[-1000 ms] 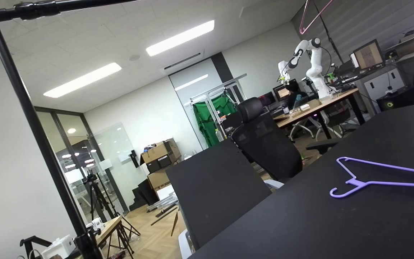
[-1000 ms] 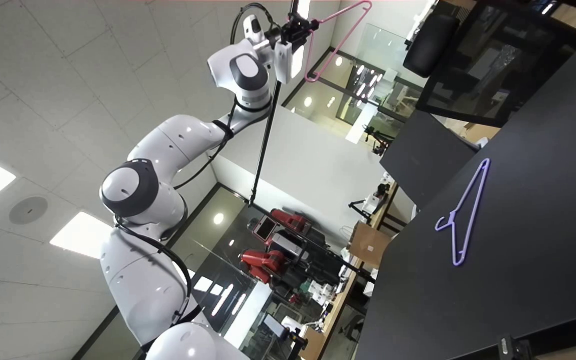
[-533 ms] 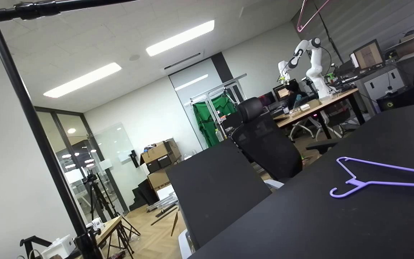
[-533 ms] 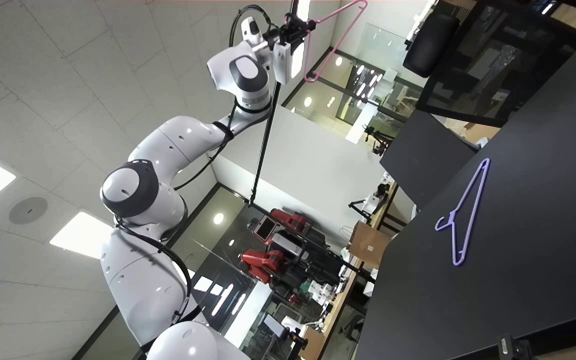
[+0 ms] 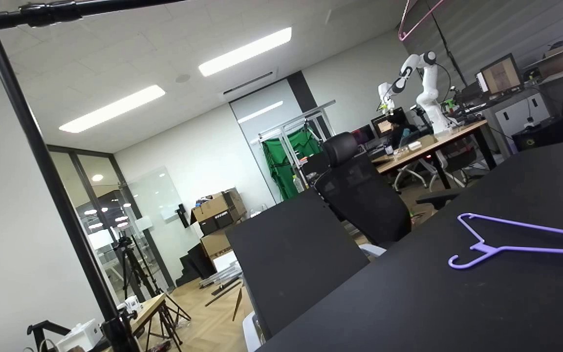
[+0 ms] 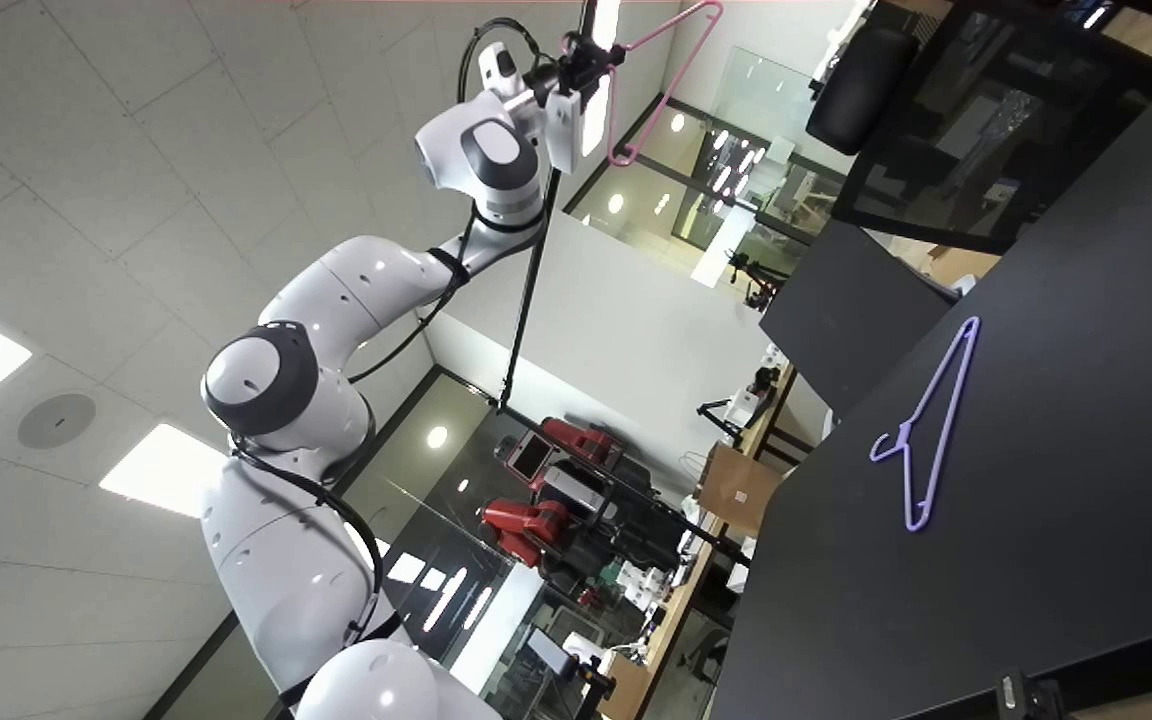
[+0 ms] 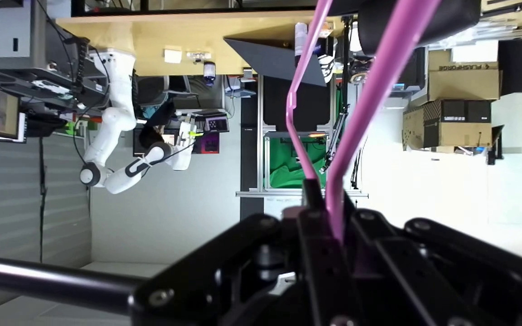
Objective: Remove the pink hanger from the rail and place it on the table
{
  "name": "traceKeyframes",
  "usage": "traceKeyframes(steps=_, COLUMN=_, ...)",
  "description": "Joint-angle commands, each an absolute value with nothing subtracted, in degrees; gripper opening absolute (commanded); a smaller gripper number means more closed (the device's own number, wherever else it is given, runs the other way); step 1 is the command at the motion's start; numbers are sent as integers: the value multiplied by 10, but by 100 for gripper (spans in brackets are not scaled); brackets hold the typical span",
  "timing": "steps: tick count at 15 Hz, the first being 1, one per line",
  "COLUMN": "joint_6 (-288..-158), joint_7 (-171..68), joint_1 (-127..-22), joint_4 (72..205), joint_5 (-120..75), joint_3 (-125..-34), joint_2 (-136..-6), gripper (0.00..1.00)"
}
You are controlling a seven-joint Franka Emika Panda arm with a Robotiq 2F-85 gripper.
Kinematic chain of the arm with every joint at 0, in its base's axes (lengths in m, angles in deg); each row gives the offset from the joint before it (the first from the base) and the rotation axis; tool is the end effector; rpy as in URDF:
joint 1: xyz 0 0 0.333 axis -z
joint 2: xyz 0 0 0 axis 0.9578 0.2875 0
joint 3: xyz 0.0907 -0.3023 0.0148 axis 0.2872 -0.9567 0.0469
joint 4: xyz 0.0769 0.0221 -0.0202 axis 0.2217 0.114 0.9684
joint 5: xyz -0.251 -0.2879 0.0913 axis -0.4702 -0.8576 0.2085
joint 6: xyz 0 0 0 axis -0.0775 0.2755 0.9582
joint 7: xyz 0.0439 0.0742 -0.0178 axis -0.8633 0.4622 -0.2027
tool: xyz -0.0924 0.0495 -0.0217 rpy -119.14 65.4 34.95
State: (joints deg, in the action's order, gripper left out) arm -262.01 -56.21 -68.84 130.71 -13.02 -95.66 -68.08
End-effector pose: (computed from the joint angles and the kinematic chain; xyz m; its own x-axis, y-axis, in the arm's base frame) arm 0.6531 -0.2518 0.6488 0.2944 -0.1370 0.9458 -0.4189 -0.9080 -0.0011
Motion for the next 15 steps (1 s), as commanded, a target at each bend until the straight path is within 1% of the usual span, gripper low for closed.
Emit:
traceKeyframes(steps=1, joint_6=-2642, joint_7=-552, joint_1=-702, joint_4=1337, joint_5=-134, joint_3=-964, joint_2=-704, gripper=2)
traceKeyframes(steps=10, joint_6=-2693, joint_7=-558, joint_1=-716, joint_4=1382, joint_5=-133, joint_3=-963, joint_2=-728, gripper=2)
traceKeyframes(steps=15, joint_6=-2693, joint_7=-560, joint_1=-725, joint_4=1417, joint_5=-135, joint_3=-964, joint_2=-755, gripper=2)
